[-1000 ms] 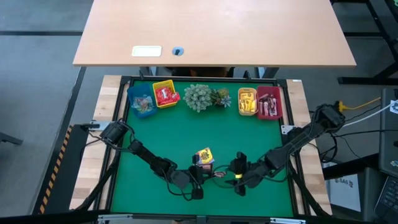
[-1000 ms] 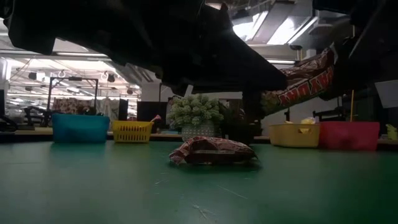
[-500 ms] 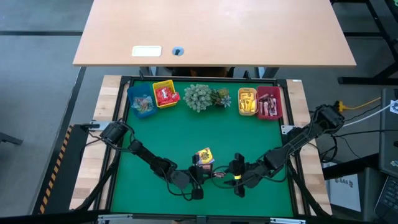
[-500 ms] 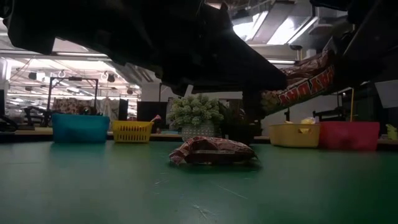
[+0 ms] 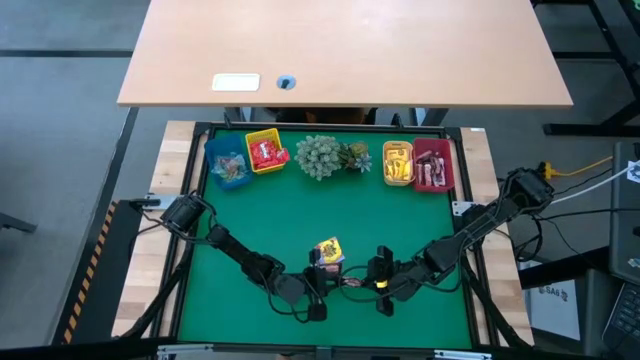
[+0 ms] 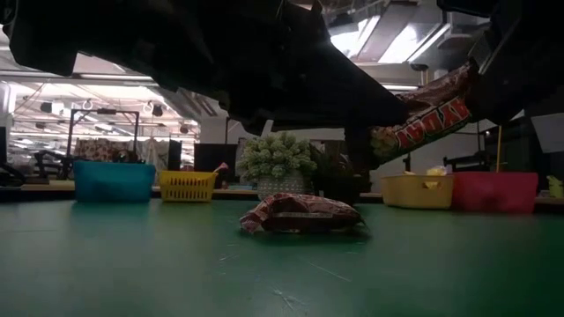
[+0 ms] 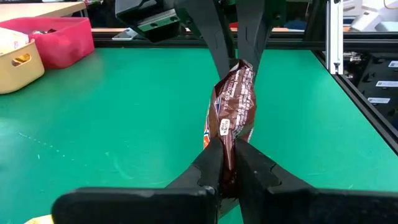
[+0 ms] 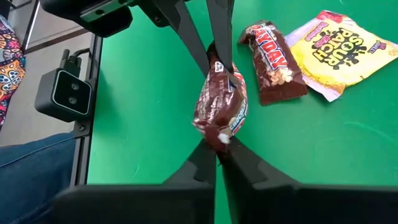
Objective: Sort candy
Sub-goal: Put the brown chocolate into the red bin
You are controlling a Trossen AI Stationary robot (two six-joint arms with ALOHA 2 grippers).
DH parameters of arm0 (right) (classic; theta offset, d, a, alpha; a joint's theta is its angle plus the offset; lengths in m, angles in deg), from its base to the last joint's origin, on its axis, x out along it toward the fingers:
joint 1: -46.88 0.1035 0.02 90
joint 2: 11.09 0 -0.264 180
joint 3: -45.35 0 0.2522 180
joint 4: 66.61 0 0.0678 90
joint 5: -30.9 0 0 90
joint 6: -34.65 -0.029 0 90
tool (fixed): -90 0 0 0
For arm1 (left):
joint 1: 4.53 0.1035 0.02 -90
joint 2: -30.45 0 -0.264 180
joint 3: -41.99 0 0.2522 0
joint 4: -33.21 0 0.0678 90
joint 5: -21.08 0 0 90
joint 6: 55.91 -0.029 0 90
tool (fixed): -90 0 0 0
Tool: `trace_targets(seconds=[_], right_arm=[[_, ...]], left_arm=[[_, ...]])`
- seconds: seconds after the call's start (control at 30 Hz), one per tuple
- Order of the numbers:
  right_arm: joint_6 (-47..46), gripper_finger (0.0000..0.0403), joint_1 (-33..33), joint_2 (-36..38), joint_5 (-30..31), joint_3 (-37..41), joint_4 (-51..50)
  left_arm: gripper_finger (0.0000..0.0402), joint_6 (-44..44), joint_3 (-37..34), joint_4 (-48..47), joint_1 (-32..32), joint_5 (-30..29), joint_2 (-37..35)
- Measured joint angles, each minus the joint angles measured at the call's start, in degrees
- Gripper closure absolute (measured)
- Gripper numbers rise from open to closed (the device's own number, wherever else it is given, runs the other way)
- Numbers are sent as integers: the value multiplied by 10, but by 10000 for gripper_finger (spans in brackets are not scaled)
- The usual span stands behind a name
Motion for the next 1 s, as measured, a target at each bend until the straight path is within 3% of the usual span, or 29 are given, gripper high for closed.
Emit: trace_targets(seconds=[0.3, 0.6, 0.8, 1.0], right_arm=[[-1, 397, 0, 0, 0, 0, 1], [-2, 400, 0, 5, 0, 0, -4], [-2, 401, 0, 66, 7, 0, -65], [-2, 401, 0, 153, 72, 0, -157]], left_arm=[[373, 1, 0, 0, 0, -1, 0], [296, 59, 0, 0, 5, -3, 0], [261, 58, 0, 0, 4, -3, 0], [257, 57, 0, 0, 4, -2, 0]])
